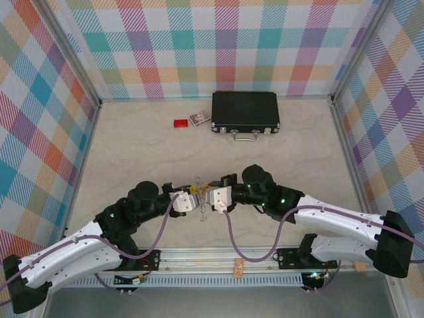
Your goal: Put the keys on the keyring
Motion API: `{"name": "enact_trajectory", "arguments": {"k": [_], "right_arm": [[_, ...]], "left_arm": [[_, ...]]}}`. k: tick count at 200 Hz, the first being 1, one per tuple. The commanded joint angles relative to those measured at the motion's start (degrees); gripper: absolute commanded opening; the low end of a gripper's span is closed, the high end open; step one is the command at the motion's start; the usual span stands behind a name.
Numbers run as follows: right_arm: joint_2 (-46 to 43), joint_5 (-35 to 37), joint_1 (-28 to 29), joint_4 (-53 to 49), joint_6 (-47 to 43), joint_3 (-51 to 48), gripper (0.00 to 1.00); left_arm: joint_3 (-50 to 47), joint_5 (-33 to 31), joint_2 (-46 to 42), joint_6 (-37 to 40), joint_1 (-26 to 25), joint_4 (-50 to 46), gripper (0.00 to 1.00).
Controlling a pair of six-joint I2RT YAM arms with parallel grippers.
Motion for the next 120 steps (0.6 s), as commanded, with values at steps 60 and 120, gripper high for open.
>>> {"name": "enact_trajectory", "arguments": {"k": [60,120], "right_arm": [[0.4,1.2,0.4,2.3,-1.2,1.4,0.00],[-0.5,1.2,0.3,2.3,-2.1,0.7,0.00]], "left_arm": [[1.2,1.6,-0.3,-0.4,-0.6,1.0,0.00],[1.2,1.2,-0.2,-0.4,-0.6,0.7,0.00]]}}
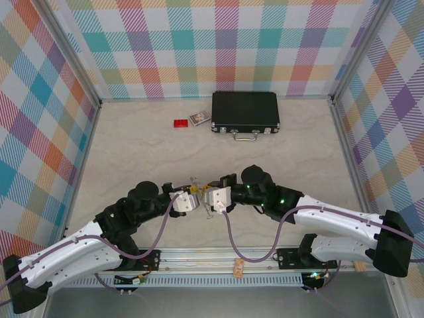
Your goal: Put the keys on the keyring
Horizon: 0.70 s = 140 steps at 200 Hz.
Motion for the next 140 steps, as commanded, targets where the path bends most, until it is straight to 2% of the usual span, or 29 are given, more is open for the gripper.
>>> {"name": "enact_trajectory", "arguments": {"k": [1,140], "right_arm": [[-0.7,0.2,0.4,2.2,-1.1,0.7,0.00],[-1.3,0.4,0.4,1.9,-1.2,0.3,0.00]], "left_arm": [[1.2,1.2,-0.2,-0.4,-0.6,0.7,0.00],[1.2,1.0,0.2,-0.6,-0.6,1.1,0.00]]}}
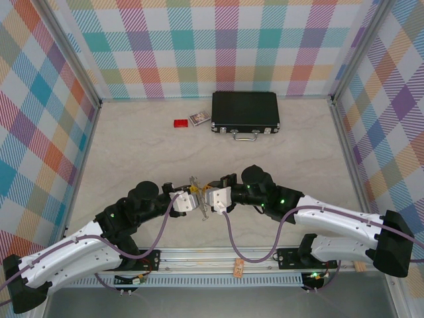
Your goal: Put the keys on the keyring
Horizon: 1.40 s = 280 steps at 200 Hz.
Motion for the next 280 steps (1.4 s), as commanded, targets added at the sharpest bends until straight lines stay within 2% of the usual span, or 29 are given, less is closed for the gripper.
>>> {"name": "enact_trajectory", "arguments": {"k": [1,182,280], "right_arm": [[-1.1,0.4,0.4,1.9,-0.7,0.2,0.00],[-1.5,0.8,0.4,1.3,-1.0,-0.2,0.00],[-2.4,1.7,0.4,2.8,-4.7,-3.4,0.00]], "left_arm": [[1.2,0.9,0.1,-0.5,-0.6,1.0,0.00],[1.5,1.1,0.2,-1.0,-0.6,1.5,0.00],[1.9,2.8,0.1,-1.7,-0.6,0.5,0.00]]}}
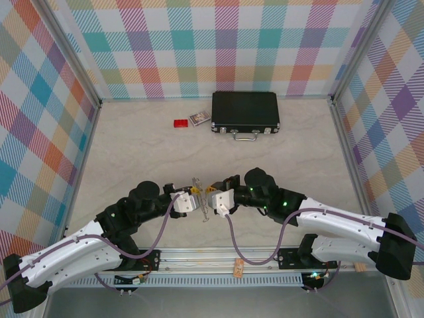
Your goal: Put the keys on the keyring
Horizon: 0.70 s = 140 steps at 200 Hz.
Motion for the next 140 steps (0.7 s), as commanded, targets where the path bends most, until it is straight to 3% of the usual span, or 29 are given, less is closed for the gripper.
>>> {"name": "enact_trajectory", "arguments": {"k": [1,140], "right_arm": [[-0.4,-0.1,0.3,2.3,-1.3,-0.4,0.00],[0.5,-0.6,0.6,3.5,-1.2,0.1,0.00]], "left_arm": [[2.0,1.3,-0.3,-0.9,-0.6,0.5,0.00],[2.3,2.0,0.3,-1.0,-0.6,0.2,0.00]]}}
